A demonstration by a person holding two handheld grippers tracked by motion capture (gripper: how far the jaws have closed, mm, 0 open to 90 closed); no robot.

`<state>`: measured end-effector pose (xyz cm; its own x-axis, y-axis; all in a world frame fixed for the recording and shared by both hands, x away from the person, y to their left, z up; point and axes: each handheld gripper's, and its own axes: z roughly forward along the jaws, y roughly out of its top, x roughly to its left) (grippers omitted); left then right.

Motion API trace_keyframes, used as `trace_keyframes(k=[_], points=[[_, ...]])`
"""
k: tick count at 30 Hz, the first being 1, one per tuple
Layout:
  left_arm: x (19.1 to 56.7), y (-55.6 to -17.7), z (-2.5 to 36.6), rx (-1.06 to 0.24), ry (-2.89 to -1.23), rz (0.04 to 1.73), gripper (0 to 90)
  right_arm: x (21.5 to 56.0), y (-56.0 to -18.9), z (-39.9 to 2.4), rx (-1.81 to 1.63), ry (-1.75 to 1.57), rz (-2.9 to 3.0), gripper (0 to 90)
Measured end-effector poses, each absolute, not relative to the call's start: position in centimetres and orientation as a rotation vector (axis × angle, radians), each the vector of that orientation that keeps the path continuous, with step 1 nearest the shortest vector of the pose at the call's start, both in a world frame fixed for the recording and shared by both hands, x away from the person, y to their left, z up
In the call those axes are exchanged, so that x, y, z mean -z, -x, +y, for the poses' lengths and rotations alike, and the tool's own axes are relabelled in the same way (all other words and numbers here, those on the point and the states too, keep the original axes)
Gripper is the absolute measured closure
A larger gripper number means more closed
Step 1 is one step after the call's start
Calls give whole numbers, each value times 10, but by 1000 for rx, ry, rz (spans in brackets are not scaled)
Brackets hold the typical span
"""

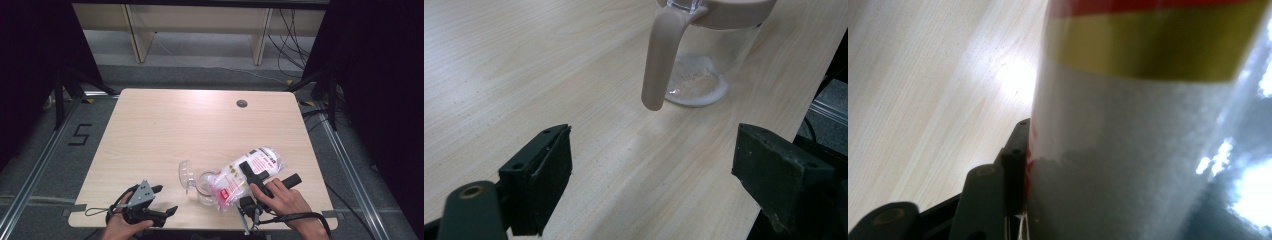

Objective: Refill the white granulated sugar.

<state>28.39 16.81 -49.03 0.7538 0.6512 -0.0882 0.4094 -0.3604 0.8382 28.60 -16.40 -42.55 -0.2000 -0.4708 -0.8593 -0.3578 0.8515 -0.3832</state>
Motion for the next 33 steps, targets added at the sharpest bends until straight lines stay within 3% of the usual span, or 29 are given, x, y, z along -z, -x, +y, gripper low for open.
trace_keyframes(k=[33], points=[[491, -284, 168, -328, -2030, 793, 157, 426, -288, -167, 114, 642, 1817, 526]])
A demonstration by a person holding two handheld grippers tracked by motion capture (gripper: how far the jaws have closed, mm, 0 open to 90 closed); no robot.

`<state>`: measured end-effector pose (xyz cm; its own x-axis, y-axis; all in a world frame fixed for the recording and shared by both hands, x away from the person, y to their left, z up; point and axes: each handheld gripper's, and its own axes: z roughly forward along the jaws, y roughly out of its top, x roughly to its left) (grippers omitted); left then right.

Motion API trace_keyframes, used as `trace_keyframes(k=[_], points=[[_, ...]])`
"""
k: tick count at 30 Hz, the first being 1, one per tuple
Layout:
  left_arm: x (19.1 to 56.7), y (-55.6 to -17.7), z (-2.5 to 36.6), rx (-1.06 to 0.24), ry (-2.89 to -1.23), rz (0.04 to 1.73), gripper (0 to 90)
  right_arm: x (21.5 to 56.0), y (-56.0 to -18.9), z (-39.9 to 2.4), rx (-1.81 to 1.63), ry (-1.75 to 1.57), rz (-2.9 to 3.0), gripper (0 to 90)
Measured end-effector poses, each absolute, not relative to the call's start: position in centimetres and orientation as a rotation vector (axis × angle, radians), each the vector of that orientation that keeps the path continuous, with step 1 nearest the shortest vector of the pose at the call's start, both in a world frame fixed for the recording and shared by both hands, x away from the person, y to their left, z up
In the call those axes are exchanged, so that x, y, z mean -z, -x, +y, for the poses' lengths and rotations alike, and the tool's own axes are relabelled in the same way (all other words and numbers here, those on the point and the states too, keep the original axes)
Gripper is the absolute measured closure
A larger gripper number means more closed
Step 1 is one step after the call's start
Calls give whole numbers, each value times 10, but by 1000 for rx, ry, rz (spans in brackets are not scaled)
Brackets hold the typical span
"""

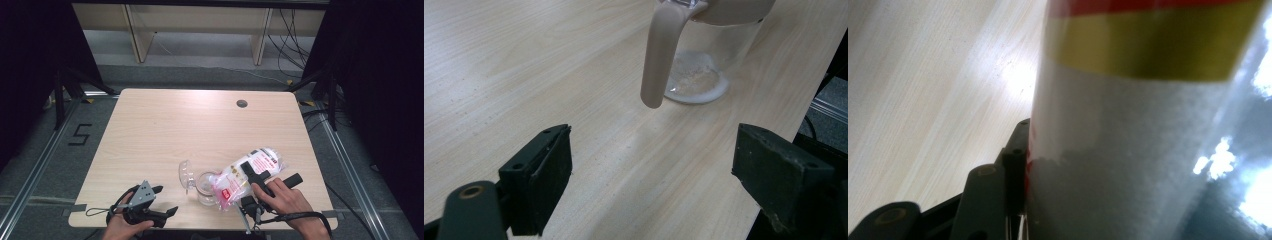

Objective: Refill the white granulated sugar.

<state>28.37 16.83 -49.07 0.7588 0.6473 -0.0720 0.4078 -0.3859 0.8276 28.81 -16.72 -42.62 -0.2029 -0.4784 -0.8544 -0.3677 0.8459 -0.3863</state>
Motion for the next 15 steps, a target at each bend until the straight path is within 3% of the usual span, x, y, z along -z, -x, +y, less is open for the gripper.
trace_keyframes(k=[15], points=[[490, -283, 168, -328, -2016, 796, 158, 427, -290, -167, 68, 605, 1846, 529]])
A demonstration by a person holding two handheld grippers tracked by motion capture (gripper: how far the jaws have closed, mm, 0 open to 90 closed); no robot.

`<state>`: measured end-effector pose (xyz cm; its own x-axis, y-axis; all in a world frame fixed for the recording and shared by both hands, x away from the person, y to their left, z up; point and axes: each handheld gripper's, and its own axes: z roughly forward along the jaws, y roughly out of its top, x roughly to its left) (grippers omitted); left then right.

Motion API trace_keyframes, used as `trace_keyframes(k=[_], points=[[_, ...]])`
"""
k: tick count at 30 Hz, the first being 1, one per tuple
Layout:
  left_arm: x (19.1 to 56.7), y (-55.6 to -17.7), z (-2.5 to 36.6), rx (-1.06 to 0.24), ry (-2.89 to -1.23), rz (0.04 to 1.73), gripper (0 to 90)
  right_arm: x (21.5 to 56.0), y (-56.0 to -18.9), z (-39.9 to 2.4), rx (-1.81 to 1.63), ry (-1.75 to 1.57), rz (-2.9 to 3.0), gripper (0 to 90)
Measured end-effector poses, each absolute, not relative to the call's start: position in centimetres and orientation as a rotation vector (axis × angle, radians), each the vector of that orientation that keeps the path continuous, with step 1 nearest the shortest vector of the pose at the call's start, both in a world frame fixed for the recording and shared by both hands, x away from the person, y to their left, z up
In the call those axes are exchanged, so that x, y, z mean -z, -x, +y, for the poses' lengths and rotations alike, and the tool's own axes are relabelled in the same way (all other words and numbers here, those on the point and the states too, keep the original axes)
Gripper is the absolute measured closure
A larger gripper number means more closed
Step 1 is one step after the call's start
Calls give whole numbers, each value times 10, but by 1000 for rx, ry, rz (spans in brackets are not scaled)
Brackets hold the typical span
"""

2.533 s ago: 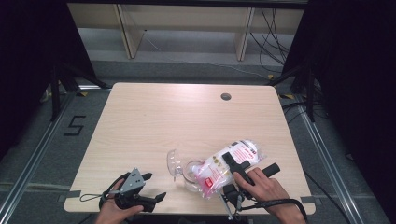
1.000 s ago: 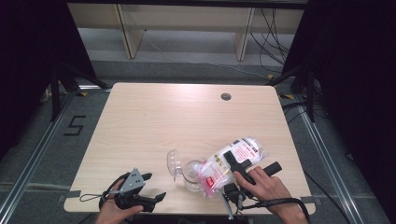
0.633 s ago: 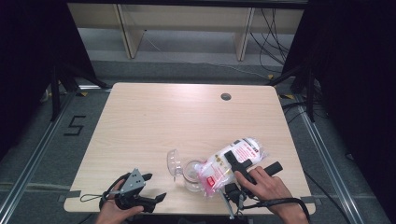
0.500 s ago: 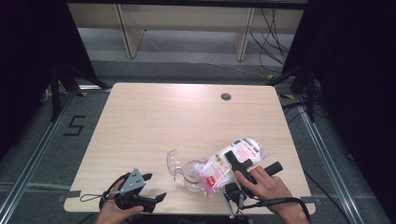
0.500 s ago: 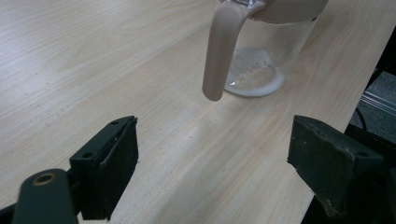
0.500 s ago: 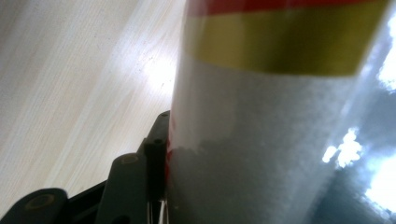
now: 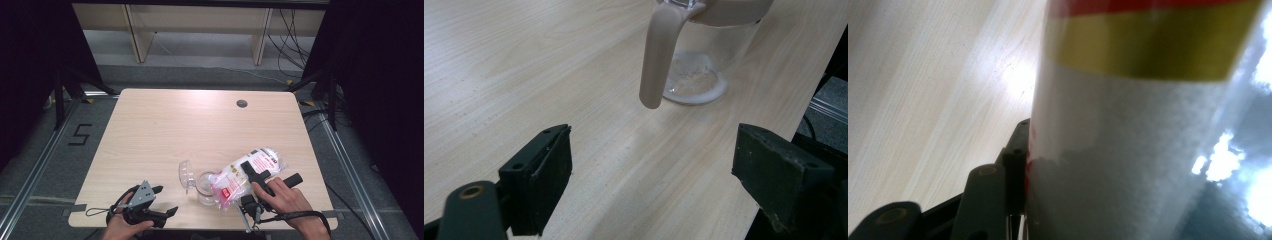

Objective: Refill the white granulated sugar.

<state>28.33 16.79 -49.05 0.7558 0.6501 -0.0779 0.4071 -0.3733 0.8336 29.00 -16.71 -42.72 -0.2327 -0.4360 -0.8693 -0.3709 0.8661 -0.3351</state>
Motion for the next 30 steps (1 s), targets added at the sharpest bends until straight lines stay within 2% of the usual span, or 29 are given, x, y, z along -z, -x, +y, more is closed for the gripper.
trace_keyframes(k=[30], points=[[491, -283, 168, -321, -2027, 792, 158, 425, -286, -165, 104, 631, 1822, 536]])
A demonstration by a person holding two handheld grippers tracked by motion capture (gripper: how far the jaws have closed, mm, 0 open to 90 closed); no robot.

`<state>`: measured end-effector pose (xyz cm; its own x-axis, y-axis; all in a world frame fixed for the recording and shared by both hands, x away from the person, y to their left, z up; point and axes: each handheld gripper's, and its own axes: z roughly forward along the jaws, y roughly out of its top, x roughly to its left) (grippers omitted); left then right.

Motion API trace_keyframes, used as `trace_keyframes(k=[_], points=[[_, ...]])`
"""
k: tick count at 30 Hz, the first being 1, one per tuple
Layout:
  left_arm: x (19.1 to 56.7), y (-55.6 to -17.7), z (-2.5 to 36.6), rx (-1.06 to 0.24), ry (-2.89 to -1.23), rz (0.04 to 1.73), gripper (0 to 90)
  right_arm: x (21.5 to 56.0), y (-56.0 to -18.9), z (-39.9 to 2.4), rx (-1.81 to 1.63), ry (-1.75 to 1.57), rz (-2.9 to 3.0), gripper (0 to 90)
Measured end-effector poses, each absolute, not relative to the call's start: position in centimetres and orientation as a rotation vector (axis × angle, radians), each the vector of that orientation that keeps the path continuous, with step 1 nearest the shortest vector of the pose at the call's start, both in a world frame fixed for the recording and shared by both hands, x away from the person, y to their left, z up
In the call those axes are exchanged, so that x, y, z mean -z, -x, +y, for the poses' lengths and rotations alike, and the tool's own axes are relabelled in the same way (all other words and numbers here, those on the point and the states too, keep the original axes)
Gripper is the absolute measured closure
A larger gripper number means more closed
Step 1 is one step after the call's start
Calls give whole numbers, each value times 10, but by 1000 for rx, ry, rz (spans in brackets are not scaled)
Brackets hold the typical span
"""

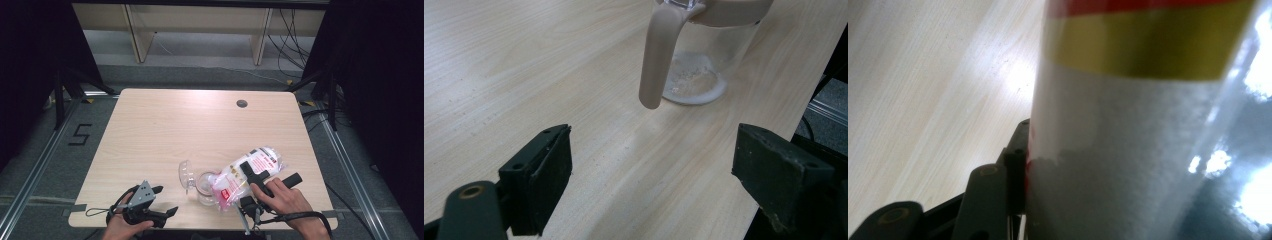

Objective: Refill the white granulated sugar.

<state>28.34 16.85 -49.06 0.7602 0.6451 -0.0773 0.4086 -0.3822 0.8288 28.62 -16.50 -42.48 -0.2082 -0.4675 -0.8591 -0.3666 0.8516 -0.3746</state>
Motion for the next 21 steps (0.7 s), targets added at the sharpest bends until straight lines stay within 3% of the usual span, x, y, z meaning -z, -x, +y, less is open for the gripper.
trace_keyframes(k=[21], points=[[489, -284, 170, -334, -2036, 797, 157, 423, -286, -164, 138, 634, 1814, 539]])
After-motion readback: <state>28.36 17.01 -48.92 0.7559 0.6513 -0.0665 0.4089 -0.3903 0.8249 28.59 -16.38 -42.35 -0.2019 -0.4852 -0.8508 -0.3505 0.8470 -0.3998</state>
